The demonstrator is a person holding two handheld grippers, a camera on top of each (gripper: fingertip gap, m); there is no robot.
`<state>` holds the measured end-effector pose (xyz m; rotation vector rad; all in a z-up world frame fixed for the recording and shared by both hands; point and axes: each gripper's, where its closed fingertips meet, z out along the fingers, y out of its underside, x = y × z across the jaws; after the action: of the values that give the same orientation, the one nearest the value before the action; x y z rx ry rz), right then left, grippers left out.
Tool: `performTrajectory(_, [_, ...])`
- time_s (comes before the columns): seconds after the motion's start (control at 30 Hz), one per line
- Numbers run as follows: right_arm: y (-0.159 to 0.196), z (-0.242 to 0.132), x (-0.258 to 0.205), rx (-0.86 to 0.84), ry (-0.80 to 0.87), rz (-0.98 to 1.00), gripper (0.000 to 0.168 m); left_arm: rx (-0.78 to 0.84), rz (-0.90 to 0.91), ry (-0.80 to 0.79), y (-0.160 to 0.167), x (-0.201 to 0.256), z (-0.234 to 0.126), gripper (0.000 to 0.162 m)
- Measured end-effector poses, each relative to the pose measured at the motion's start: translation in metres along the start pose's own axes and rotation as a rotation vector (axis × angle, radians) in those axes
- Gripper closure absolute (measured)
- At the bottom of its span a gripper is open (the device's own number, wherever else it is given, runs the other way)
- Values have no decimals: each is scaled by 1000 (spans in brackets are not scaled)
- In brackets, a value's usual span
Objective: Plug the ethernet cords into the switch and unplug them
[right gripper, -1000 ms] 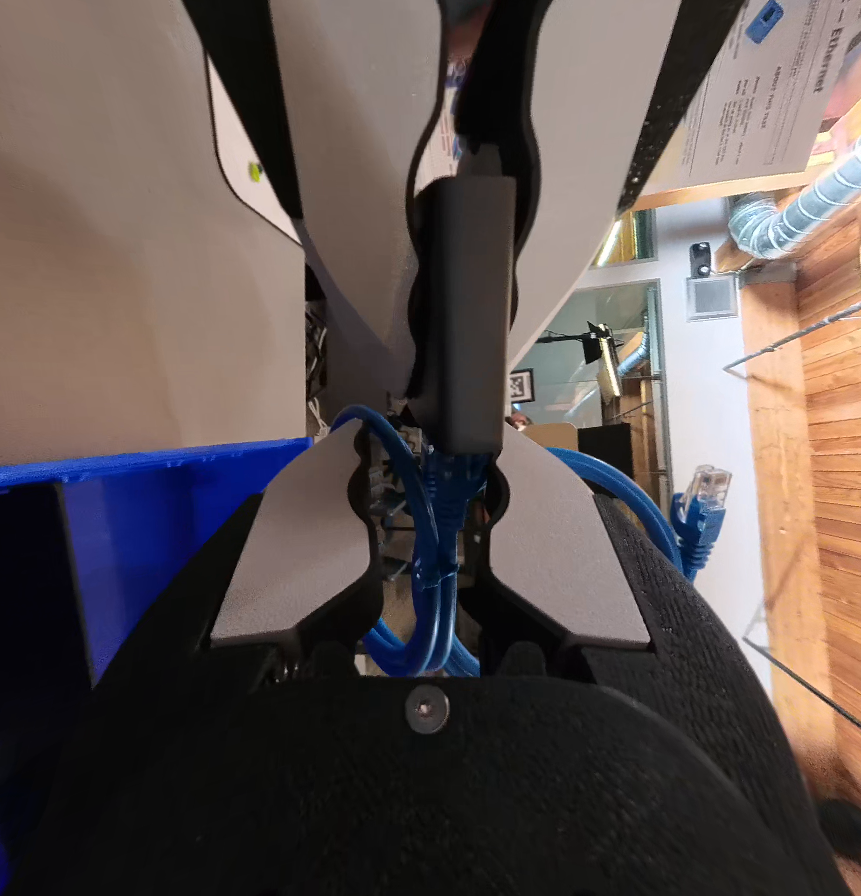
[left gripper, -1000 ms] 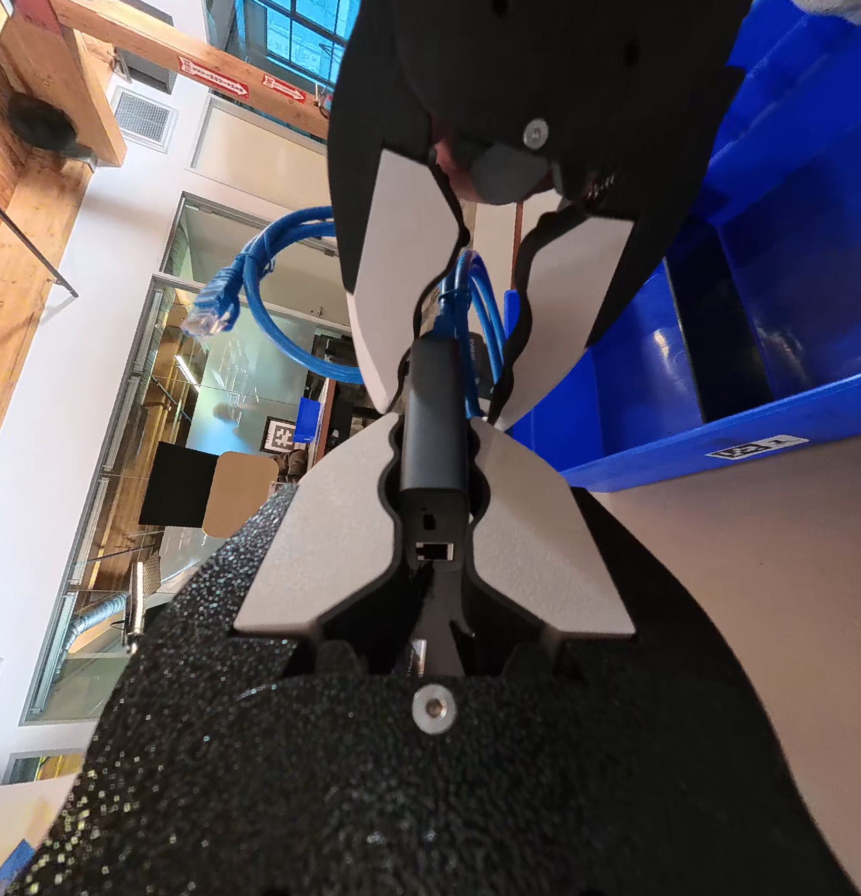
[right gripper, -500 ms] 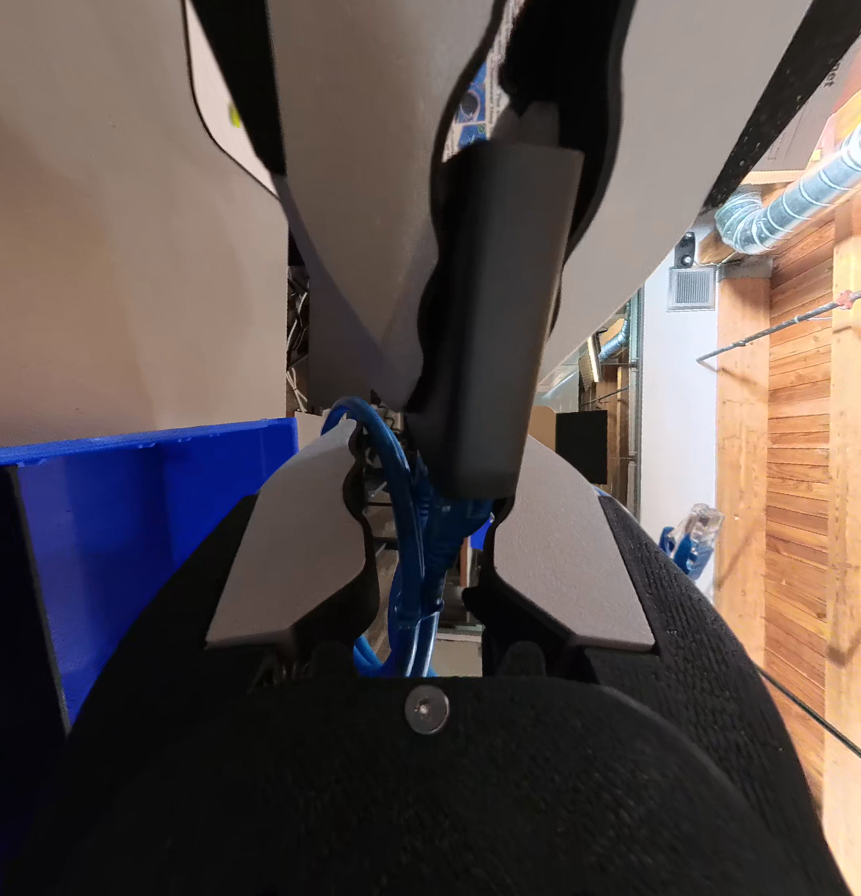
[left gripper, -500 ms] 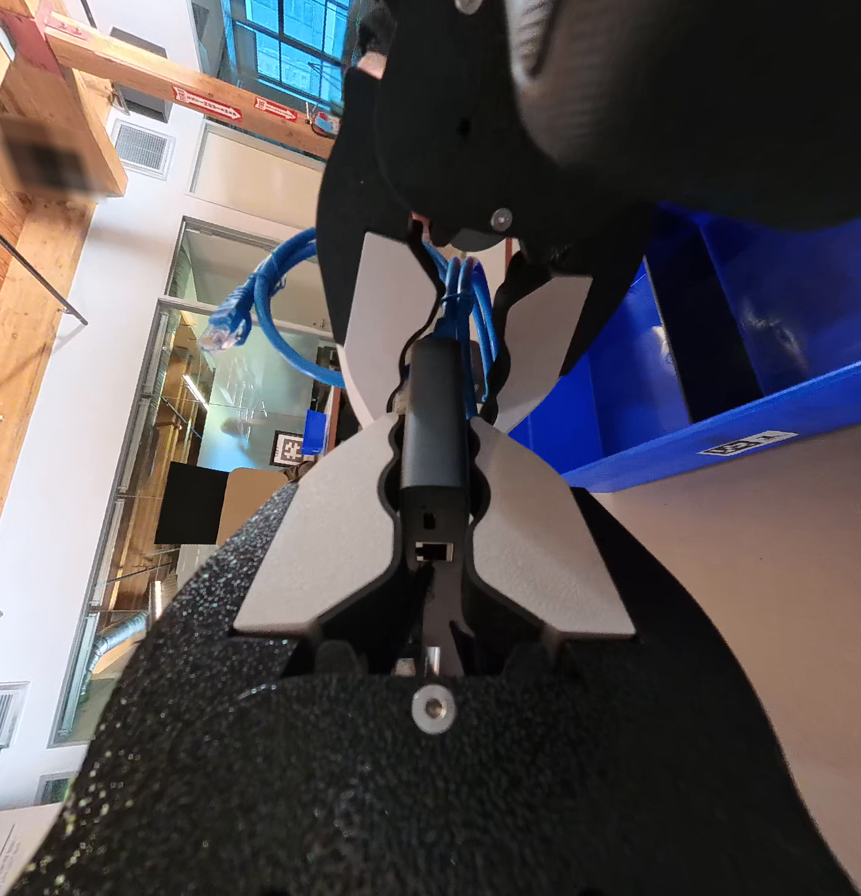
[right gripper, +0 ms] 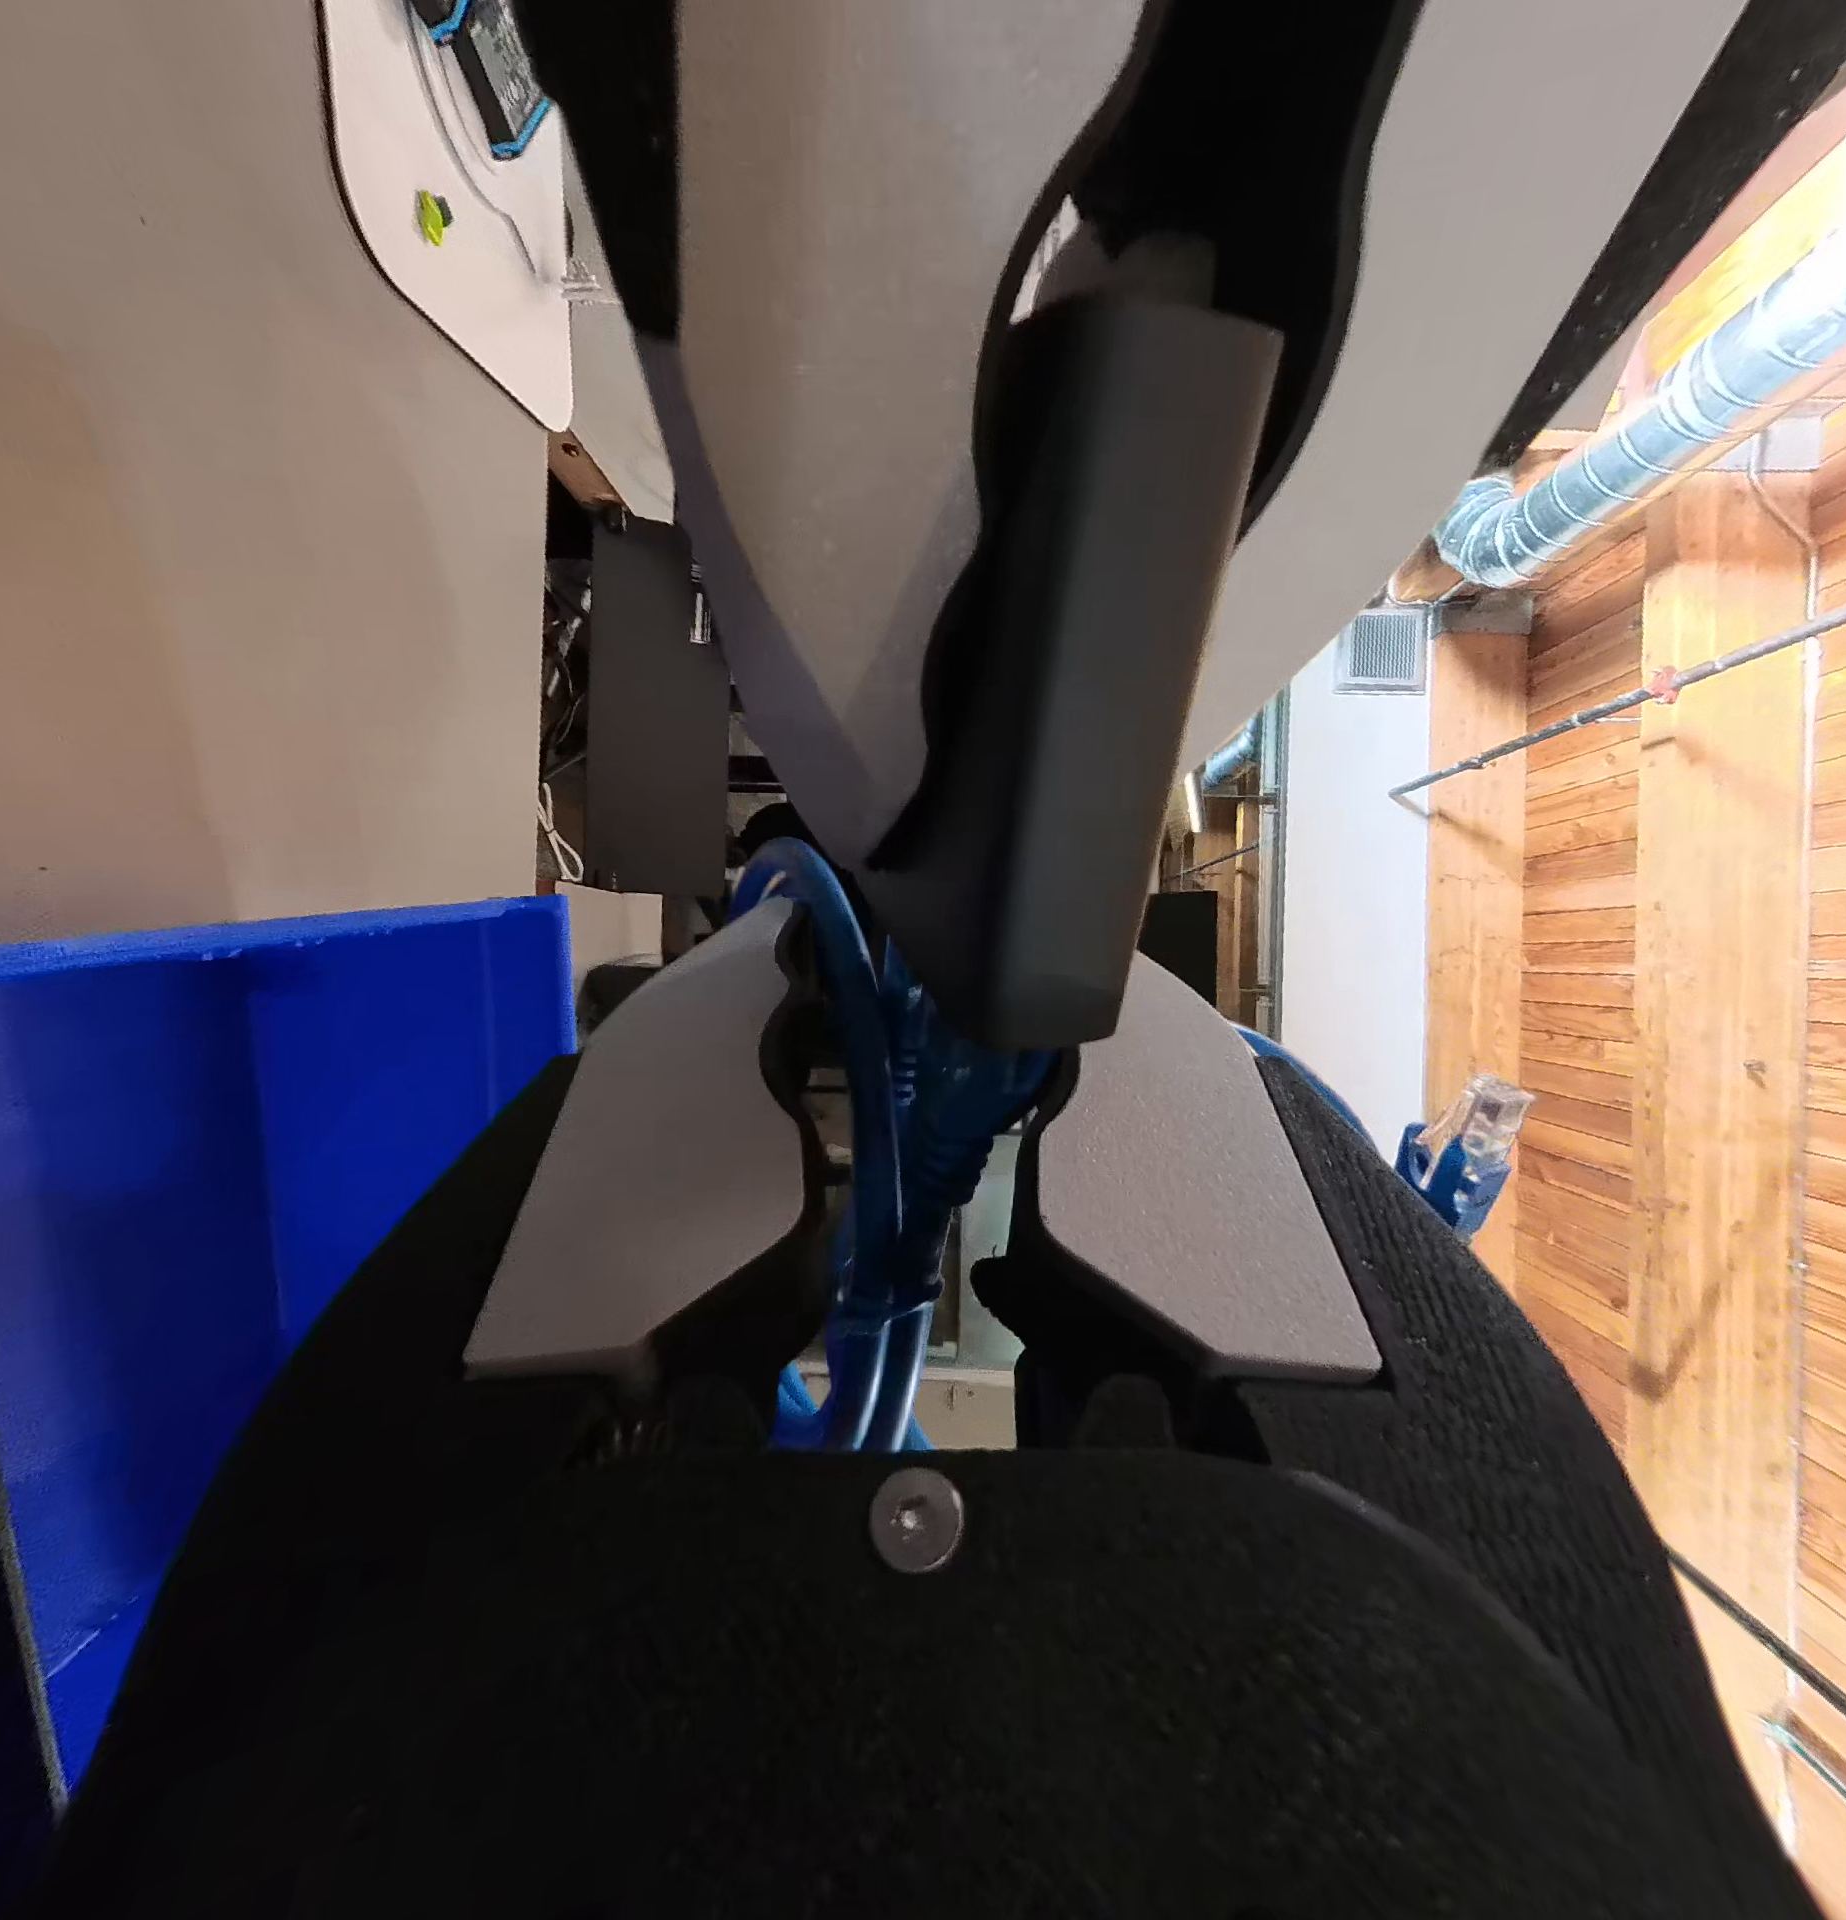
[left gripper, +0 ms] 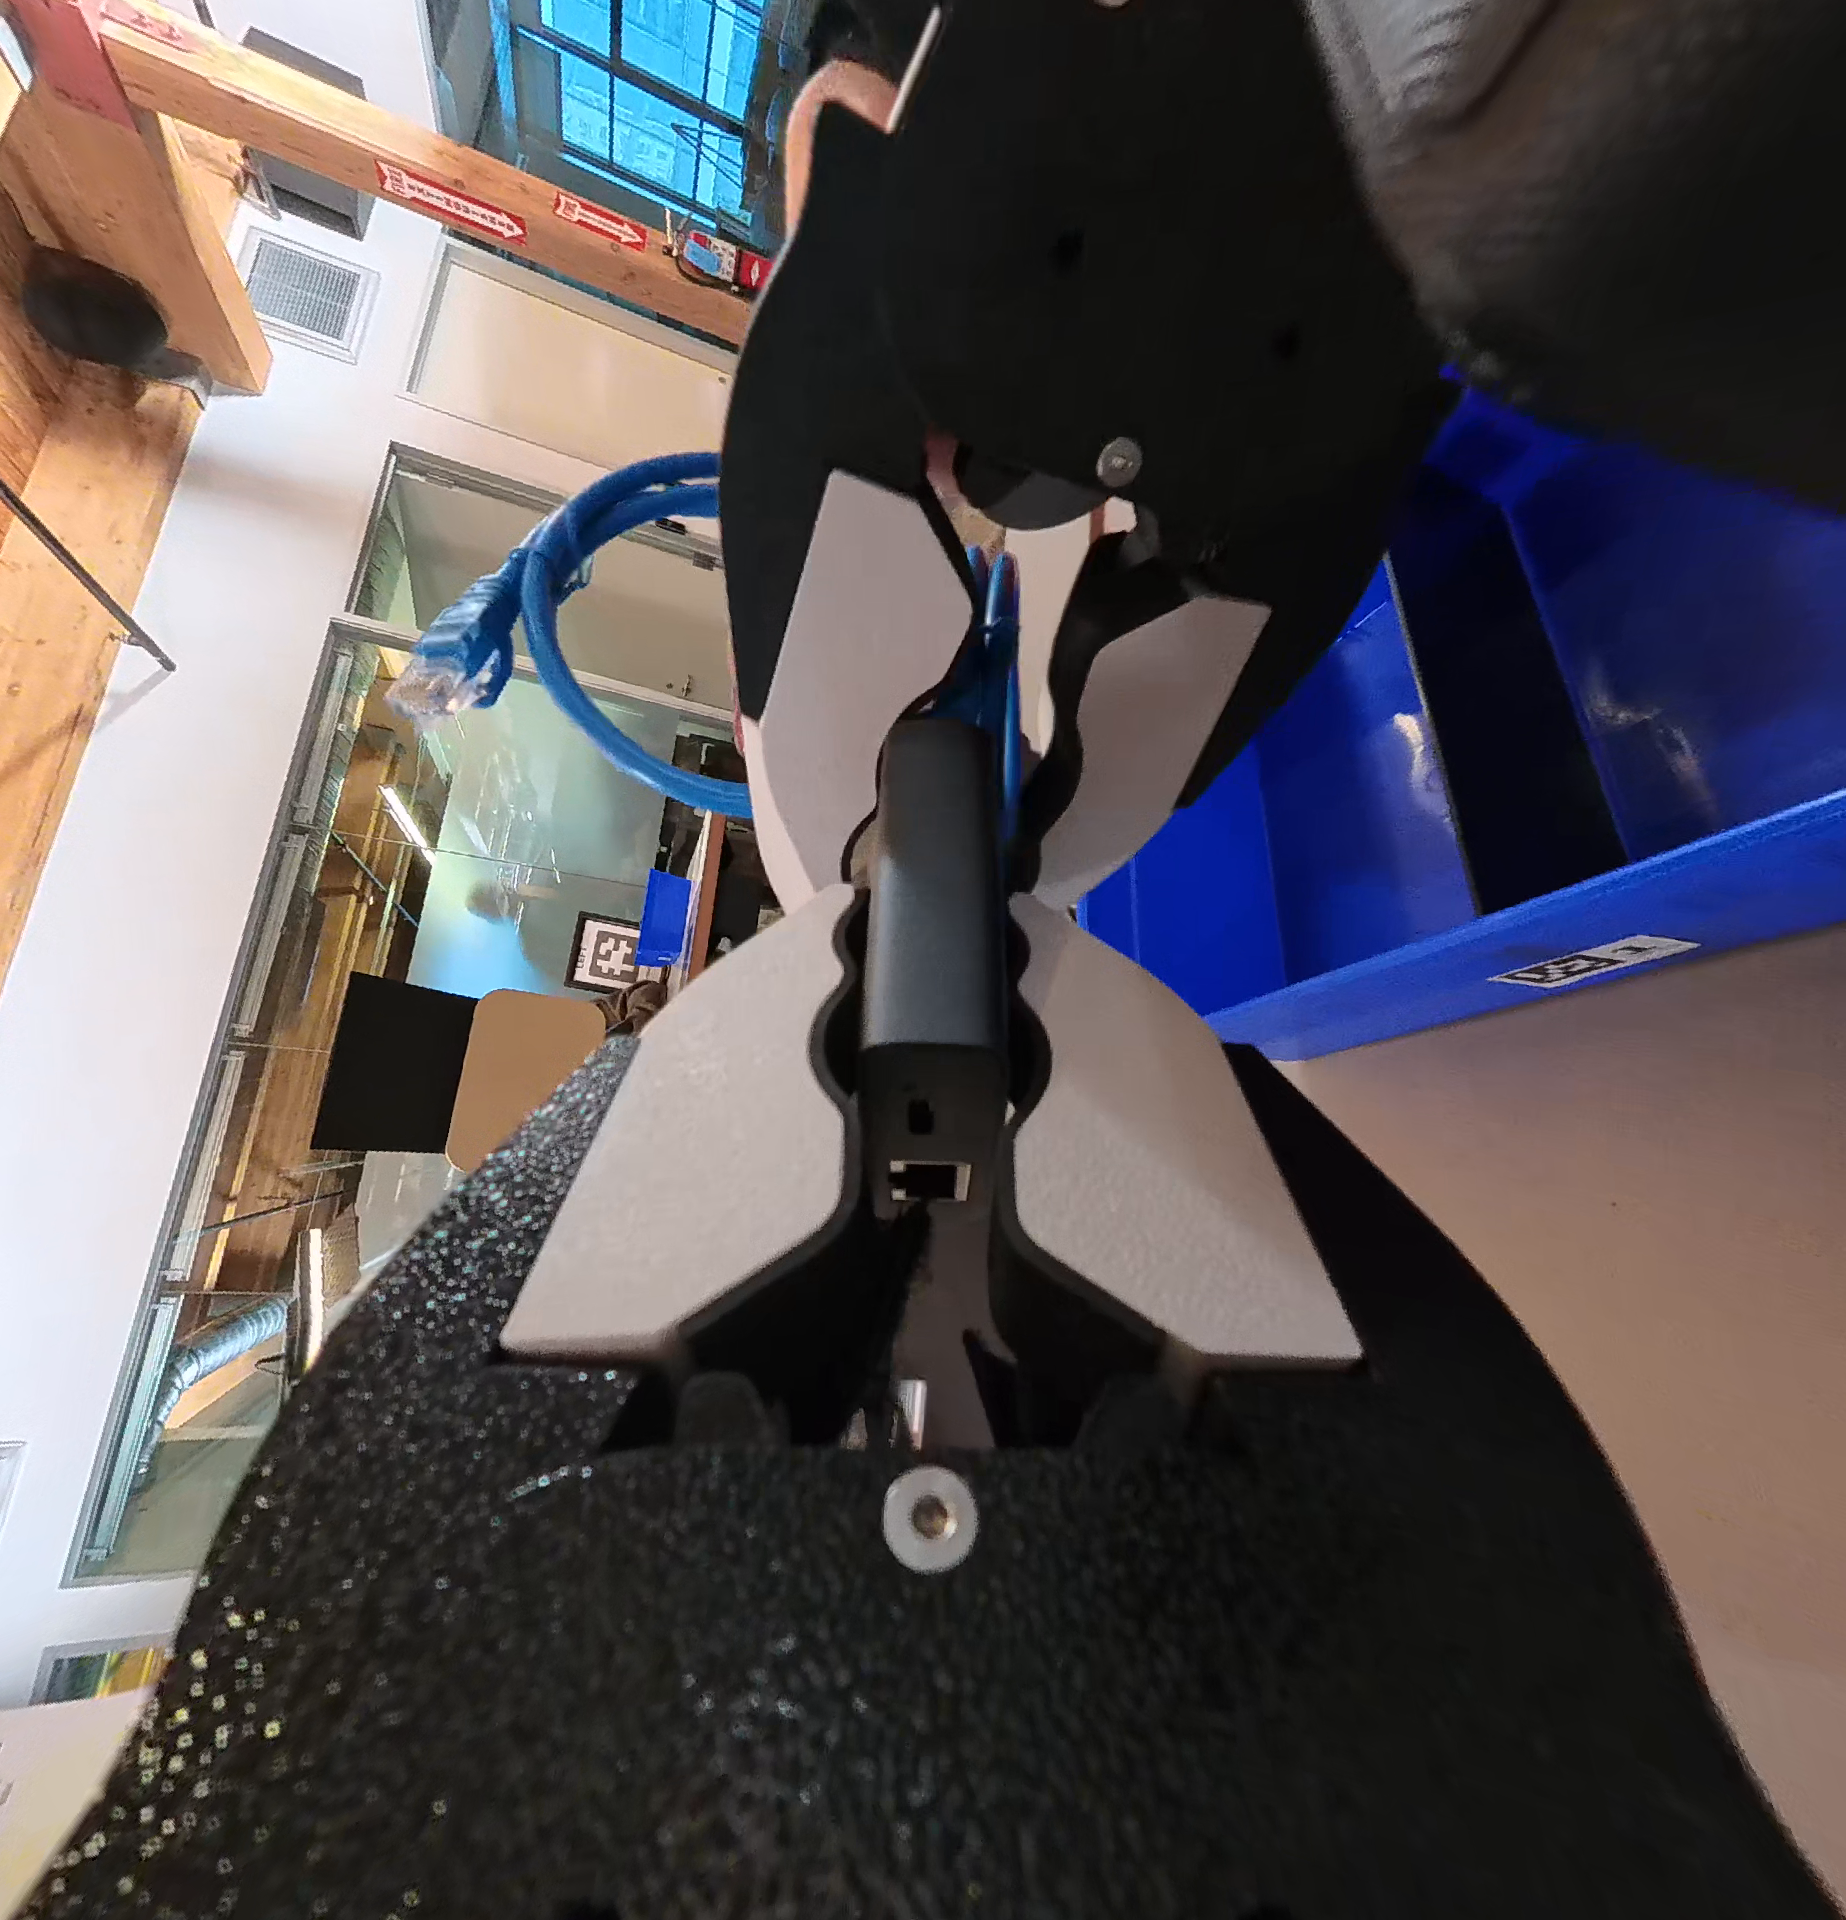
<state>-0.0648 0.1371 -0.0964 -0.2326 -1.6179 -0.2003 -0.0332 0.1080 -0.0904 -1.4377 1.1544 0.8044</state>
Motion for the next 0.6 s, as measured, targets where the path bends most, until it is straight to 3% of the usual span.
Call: performTrajectory(0.6, [-6, -6, 1, 91, -28, 56, 129, 28, -29, 22, -2, 0, -3, 141])
